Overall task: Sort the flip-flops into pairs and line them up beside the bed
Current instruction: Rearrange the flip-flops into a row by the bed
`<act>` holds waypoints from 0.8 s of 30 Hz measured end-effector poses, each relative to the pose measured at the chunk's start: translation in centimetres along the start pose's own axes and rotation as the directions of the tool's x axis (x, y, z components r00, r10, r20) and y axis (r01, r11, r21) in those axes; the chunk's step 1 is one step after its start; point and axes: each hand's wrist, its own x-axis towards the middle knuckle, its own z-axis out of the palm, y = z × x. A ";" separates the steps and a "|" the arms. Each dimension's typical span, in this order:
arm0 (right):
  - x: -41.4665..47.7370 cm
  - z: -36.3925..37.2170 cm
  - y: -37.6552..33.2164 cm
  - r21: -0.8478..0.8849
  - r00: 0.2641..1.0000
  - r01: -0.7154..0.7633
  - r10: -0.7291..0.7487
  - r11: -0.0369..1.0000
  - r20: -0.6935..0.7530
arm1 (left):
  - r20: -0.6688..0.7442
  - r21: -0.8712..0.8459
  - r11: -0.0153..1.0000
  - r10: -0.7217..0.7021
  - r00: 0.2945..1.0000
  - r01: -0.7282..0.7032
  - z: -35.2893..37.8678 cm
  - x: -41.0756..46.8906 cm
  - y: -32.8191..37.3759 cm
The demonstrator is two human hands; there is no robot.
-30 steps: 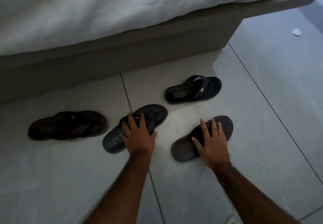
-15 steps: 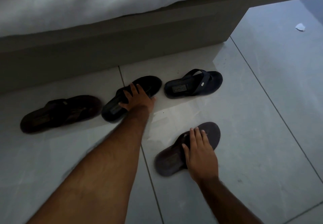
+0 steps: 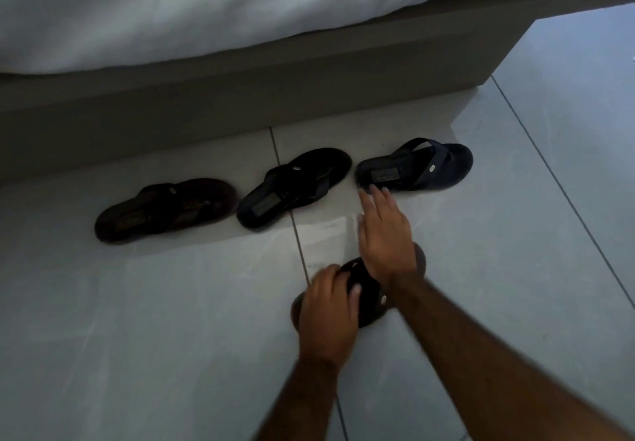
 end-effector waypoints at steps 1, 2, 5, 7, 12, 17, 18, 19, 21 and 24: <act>2.1 -0.3 -0.7 0.013 0.994 0.082 -0.083 0.997 0.067 | 0.051 0.004 1.000 -0.011 0.999 0.011 0.9 -1.3 -0.4; 4.1 -0.5 -1.7 0.008 0.977 0.151 -0.150 0.989 0.152 | 0.079 0.034 0.999 -0.008 0.997 0.005 1.6 -2.1 -0.9; 8.2 0.3 -5.0 -0.102 0.882 0.261 -0.195 0.960 0.429 | 0.113 0.146 0.986 0.070 0.991 -0.086 2.3 -2.6 -2.8; 9.0 1.2 -6.3 -0.161 0.838 0.257 -0.137 0.953 0.528 | 0.099 0.171 0.975 0.123 0.988 -0.138 1.9 -2.4 -4.5; 8.2 2.5 -5.9 -0.226 0.843 0.267 -0.113 0.937 0.526 | 0.015 0.263 0.955 0.135 0.991 -0.134 -1.9 -2.6 -11.2; 8.1 2.6 -4.9 -0.229 0.858 0.248 -0.104 0.941 0.504 | -0.120 0.277 0.961 0.012 0.993 0.022 -6.7 -1.6 -17.2; 8.1 2.6 -4.7 -0.231 0.862 0.242 -0.099 0.942 0.498 | -0.139 0.272 0.961 -0.009 0.990 0.047 -7.5 -1.3 -17.9; 8.1 2.6 -4.6 -0.233 0.865 0.237 -0.096 0.943 0.493 | -0.147 0.272 0.960 -0.026 0.989 0.066 -8.3 -0.8 -18.6; 8.1 2.7 -4.4 -0.228 0.867 0.229 -0.091 0.946 0.490 | -0.133 0.292 0.953 -0.046 0.990 0.084 -9.9 0.2 -19.7; 8.2 2.9 -4.5 -0.190 0.859 0.192 -0.071 0.963 0.508 | -0.135 0.313 0.946 -0.045 0.990 0.086 -11.8 1.6 -20.5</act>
